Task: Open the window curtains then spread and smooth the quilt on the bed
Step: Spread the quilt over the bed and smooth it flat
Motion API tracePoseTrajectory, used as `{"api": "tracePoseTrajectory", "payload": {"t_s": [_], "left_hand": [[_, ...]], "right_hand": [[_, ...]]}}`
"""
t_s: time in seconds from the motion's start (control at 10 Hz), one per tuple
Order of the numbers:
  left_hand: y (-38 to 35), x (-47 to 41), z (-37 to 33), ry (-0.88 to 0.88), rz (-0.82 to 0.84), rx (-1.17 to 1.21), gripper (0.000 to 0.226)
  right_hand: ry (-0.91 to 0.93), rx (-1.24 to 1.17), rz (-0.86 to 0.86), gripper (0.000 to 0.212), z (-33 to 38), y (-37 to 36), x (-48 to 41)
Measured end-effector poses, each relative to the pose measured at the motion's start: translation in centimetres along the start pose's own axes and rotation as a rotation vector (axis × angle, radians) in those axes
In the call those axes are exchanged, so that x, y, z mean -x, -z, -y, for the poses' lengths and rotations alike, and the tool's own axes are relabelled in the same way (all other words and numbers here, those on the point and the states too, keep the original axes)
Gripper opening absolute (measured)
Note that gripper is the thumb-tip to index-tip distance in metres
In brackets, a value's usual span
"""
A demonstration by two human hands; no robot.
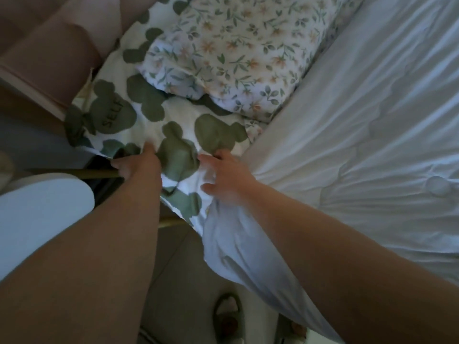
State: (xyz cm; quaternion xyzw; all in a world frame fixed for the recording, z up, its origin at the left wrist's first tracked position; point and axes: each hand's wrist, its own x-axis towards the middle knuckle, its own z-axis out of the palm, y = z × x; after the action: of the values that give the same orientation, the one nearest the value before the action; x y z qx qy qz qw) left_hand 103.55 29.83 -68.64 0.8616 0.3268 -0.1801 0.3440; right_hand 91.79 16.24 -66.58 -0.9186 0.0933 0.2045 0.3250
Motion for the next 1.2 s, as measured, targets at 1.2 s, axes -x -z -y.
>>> {"api": "tracePoseTrajectory", "payload": {"t_s": [1.2], "left_hand": [[-6.6, 17.5, 2.9, -0.754, 0.430, -0.719, 0.056]], "right_hand": [[-0.642, -0.158, -0.381, 0.035, -13.6, 1.7, 16.2]]}}
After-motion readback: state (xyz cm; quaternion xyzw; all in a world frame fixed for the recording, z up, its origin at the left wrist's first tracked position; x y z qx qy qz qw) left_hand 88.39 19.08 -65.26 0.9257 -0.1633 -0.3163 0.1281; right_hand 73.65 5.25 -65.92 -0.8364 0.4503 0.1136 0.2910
